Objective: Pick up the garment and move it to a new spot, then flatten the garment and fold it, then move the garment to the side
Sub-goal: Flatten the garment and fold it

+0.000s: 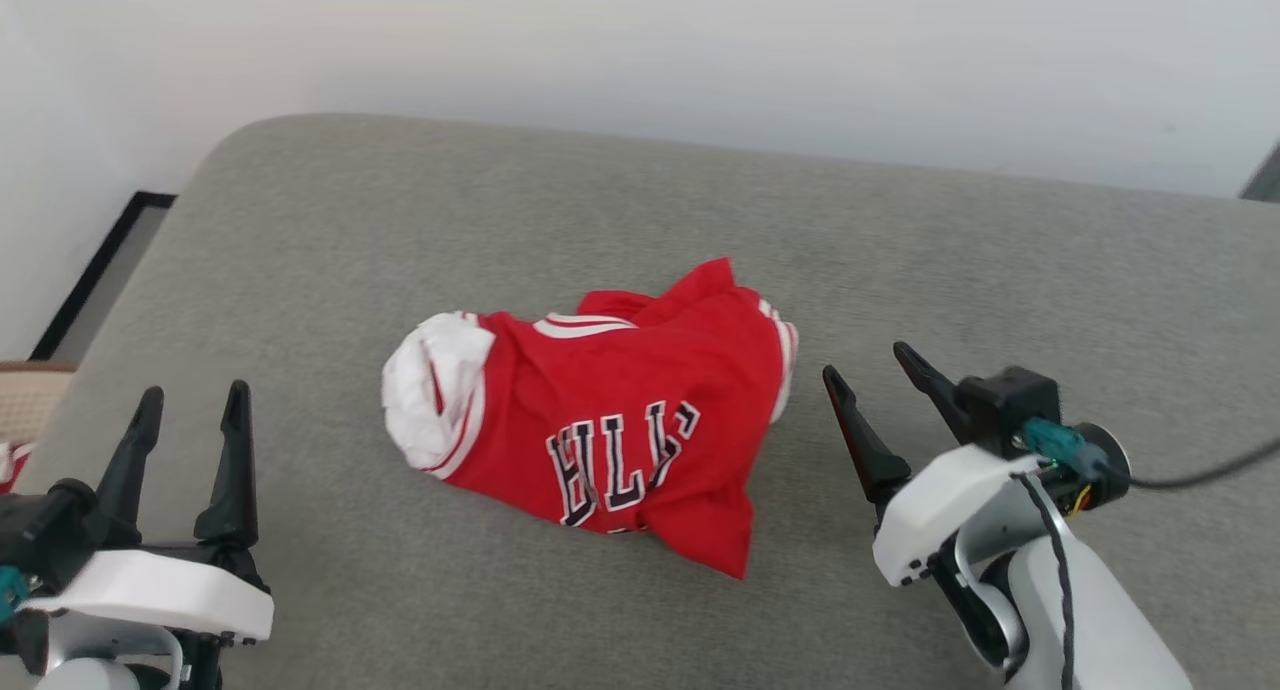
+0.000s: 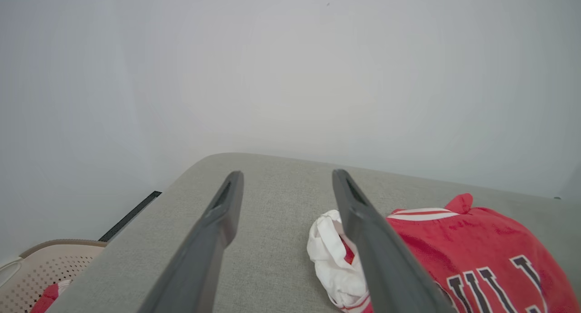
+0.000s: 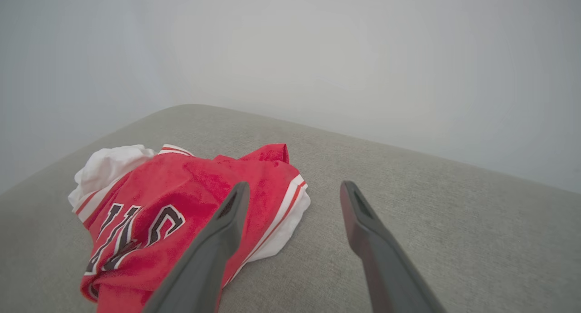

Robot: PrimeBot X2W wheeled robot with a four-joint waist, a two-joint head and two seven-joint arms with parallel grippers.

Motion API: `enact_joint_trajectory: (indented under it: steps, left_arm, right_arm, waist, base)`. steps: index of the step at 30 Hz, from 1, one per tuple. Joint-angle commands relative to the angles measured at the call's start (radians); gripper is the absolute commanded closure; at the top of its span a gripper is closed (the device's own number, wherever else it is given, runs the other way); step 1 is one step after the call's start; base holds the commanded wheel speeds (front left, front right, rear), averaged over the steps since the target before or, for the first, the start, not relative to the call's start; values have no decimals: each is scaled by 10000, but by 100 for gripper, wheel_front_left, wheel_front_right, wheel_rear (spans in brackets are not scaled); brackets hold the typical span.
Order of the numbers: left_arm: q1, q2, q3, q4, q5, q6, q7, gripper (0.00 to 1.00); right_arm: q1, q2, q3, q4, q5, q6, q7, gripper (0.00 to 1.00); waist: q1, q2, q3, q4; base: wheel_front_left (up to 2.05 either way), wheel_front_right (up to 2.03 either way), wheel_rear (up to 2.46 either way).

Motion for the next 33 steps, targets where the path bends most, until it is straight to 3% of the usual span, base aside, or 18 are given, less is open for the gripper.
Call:
enact_joint_trajectory:
  steps: [1,7,15,25,26,27,28,33]
  left_arm:
    - [176,-211,226,-177,361,-33,-52,0]
    - [632,-1363,1163,-530,1466,-456,-54,0]
    - [894,-2817,1890,-416,2476,-1358,-56,0]
    - [755,-4242,2668,-78,3297,-2292,-55,0]
    - [737,-4367,2753,-53,3320,-2355,-55,0]
    - [717,-4446,2829,-41,3393,-2427,-55,0]
    - [692,-4533,2901,-25,3463,-2493,-55,0]
    - [738,-4837,3293,-37,3653,-2678,-56,0]
  right_arm:
    - [-219,-127,133,135,89,1,233,0]
    - [-967,-474,584,1007,440,1,1407,0]
    - [-2002,-806,1003,2429,519,1,2695,0]
    - [-3040,-755,1500,4376,806,1,3840,0]
    - [-3164,-759,1610,4548,828,1,3860,21]
    - [-3283,-792,1758,4683,894,1,3849,89]
    - [-3377,-841,1898,4807,957,1,3815,100]
    - [-3765,-1164,2079,5019,1486,-1,3603,100]
  waist:
    - [0,0,67,333]
    - [0,0,225,1004]
    - [0,0,447,1760]
    - [0,0,739,2264]
    - [0,0,765,2277]
    - [0,0,792,2286]
    - [0,0,814,2295]
    - [0,0,823,2143]
  base:
    - [0,0,0]
    - [0,0,0]
    - [0,0,0]
    - [0,0,0]
    - [0,0,0]
    - [0,0,0]
    - [0,0,0]
    - [0,0,0]
